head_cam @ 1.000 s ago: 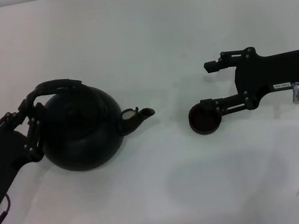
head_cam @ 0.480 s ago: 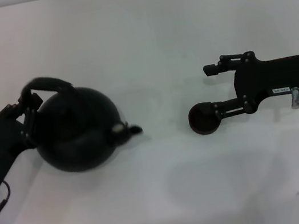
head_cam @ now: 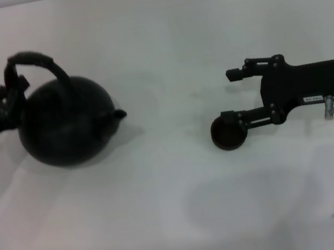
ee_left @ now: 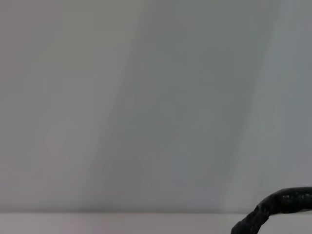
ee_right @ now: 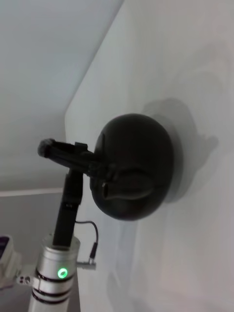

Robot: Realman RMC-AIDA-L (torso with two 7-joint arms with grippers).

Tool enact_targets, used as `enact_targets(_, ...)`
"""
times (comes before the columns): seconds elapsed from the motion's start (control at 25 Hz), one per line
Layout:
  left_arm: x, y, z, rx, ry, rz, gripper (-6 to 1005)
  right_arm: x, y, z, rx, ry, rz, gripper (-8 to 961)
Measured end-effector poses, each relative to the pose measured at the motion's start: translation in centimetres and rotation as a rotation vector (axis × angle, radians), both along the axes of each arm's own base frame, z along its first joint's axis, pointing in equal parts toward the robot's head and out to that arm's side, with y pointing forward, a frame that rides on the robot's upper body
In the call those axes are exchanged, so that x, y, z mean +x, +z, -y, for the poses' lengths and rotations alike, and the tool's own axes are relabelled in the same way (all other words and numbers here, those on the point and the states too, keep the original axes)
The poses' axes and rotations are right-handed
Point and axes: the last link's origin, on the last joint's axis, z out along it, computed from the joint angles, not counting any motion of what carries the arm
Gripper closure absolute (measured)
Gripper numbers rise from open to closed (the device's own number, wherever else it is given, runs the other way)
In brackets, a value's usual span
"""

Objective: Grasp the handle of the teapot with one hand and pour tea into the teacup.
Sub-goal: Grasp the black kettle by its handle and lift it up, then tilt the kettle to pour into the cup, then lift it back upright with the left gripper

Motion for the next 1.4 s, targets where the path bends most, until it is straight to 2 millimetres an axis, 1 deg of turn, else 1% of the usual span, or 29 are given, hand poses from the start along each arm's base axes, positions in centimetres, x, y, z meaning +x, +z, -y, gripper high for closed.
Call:
enact_targets(0.16,0.8,1.7,-1.5,-0.019,-0.033,-0.027,899,-0.1,0.1,-0.1,0.008,0.001,-0.011,93)
enact_targets(0.28,1.9,2.7,-2.5,-0.039,-0.047,-0.095,899,-0.2,0.1,-0.2,0.011,0.006,-0.011,93)
enact_targets(0.32,2.6,3.0,-2.9,-0.051,-0.047,-0.141,899,-0.2,0.1,-0.2,0.014,0.008,-0.011,93)
enact_targets(0.52,5.0,3.1,-3.9,-0.103,-0.021,-0.254,898,-0.3,0.1,-0.4,0.037,0.015,-0.026,93)
enact_targets(0.8,7.6,3.4,-4.4,-0.138,-0.021,-0.357,898,-0.5,0.3,-0.8,0.068,0.030,-0.041,93)
enact_targets(0.84,8.3,3.6,-4.6,-0.140,-0.028,-0.367,898,-0.6,0.4,-0.8,0.080,0.032,-0.048,93)
enact_targets(0.88,8.3,3.6,-4.6,-0.140,-0.028,-0.367,898,-0.6,0.6,-0.9,0.092,0.033,-0.055,93)
enact_targets(1.0,9.4,3.9,-4.7,-0.145,-0.043,-0.400,898,-0.6,1.0,-1.2,0.125,0.033,-0.073,93)
enact_targets(1.24,11.3,3.6,-4.9,-0.175,-0.054,-0.498,898,-0.2,2.3,-1.9,0.235,-0.001,-0.129,93)
enact_targets(1.32,11.6,3.5,-4.9,-0.183,-0.048,-0.524,899,0.0,2.8,-2.0,0.274,-0.022,-0.159,93)
enact_targets(1.36,11.6,3.5,-4.9,-0.183,-0.048,-0.524,899,0.3,3.5,-2.1,0.315,-0.041,-0.184,93)
enact_targets(1.4,12.3,3.2,-4.9,-0.194,-0.043,-0.560,899,0.3,3.5,-2.1,0.315,-0.041,-0.184,93)
